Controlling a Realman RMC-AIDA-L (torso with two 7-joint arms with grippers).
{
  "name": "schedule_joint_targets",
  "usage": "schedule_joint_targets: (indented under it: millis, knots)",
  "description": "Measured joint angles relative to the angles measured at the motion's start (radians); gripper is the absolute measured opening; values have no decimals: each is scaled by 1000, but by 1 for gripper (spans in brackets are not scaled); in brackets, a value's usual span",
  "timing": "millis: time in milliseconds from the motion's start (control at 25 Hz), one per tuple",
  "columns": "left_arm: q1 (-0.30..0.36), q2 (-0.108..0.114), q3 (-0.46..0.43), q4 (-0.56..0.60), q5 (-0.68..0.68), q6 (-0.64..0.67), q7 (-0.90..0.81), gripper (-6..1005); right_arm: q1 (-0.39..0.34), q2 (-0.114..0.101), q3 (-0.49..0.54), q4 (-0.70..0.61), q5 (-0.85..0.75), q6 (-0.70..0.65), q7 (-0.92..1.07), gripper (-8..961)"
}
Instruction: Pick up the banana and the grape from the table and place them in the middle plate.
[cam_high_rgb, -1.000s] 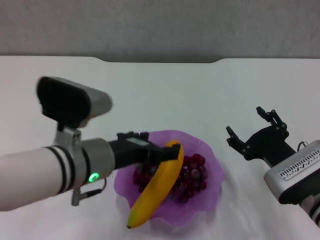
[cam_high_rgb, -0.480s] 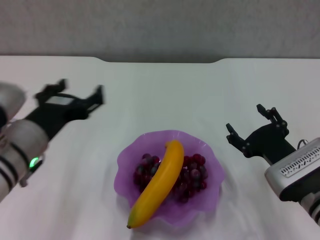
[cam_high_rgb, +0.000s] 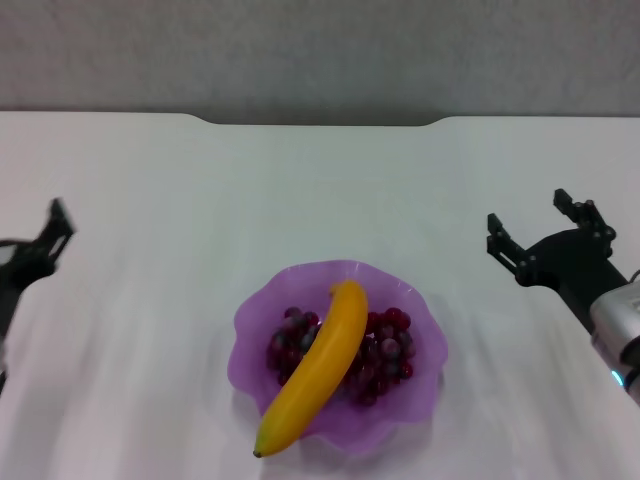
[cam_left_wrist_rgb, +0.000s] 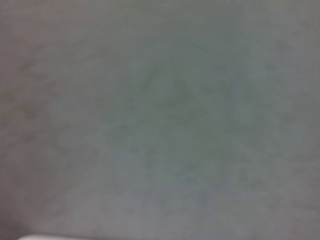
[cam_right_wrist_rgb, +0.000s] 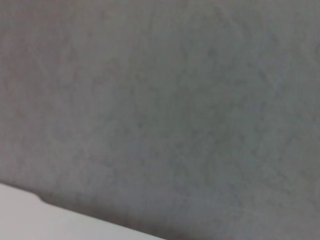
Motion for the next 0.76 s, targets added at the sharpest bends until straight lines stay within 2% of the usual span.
schedule_joint_targets:
  millis: [80,280,560,760]
  knots:
    - [-24,-2,10,127,5,114,-135,897,1,0,6,-17,0,-20,34,884]
    - [-87,-5,75,320,-1,262,-282,896,8,0,2,-82,-8,-106,97,883]
    - [-107,-5,98,355,5,303,-307,895,18,2,-21,-169,-10,-258,218,883]
    - [-112,-4,113,361,7,295,-307,895,46,1,-20,-235,-10,-273,343,883]
